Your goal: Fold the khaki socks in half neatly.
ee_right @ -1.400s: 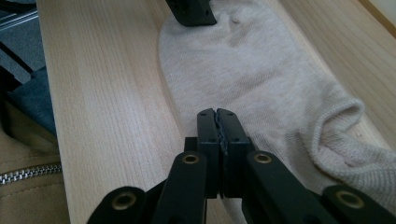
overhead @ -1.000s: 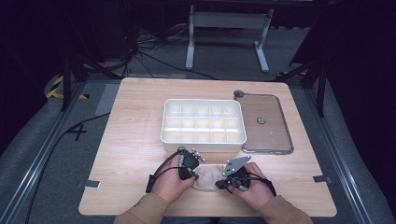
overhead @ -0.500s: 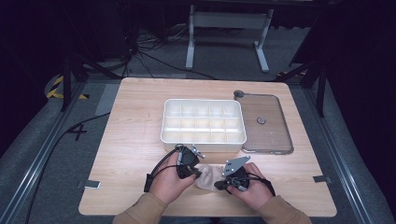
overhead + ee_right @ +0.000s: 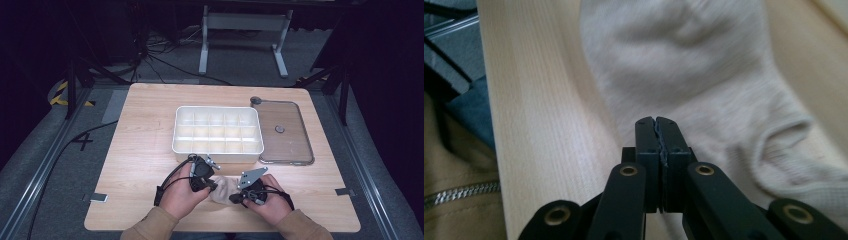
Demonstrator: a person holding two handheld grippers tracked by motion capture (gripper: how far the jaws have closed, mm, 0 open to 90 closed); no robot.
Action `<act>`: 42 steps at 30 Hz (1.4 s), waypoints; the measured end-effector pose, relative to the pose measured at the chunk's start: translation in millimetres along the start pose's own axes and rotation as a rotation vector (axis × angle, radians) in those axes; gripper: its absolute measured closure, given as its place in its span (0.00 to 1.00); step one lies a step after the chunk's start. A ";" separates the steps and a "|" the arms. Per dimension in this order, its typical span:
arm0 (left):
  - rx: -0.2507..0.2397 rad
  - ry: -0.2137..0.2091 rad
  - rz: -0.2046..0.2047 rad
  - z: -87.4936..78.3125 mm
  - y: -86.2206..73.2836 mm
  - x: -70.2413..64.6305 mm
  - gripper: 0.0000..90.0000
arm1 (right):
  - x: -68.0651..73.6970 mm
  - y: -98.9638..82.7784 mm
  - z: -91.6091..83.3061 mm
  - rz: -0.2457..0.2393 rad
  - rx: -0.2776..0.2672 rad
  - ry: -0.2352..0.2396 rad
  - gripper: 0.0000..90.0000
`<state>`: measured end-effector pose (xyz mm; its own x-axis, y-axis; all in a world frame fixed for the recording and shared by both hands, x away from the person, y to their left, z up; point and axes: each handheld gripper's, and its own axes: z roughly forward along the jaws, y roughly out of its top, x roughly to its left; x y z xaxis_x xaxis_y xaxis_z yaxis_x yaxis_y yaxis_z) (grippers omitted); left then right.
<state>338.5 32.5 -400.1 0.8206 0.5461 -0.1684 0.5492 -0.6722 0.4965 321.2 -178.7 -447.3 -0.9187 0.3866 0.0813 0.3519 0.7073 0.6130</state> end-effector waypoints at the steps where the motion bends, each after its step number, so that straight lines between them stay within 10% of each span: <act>1: 0.000 -0.003 -0.001 0.4 -0.1 -0.1 0.94 | -0.4 0.6 -1.7 0.004 -0.013 -0.007 1.00; 11: -0.007 -0.006 0.006 -0.6 0.5 -2.2 0.94 | -12.2 3.6 2.4 0.021 -0.074 -0.102 1.00; 32: -0.086 -0.004 0.059 -5.4 5.2 -12.5 0.94 | -1.2 1.8 17.0 0.027 -0.105 -0.083 0.99; 42: -0.077 0.002 0.026 -10.5 4.4 -7.2 0.93 | -12.2 -8.5 -35.8 0.113 -0.063 -0.124 0.98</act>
<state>333.4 30.8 -387.8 0.8342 0.5299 -0.1526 0.5136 -0.6458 0.5649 323.0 -210.6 -425.3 -0.8434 0.5343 0.0568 0.4358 0.6184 0.6539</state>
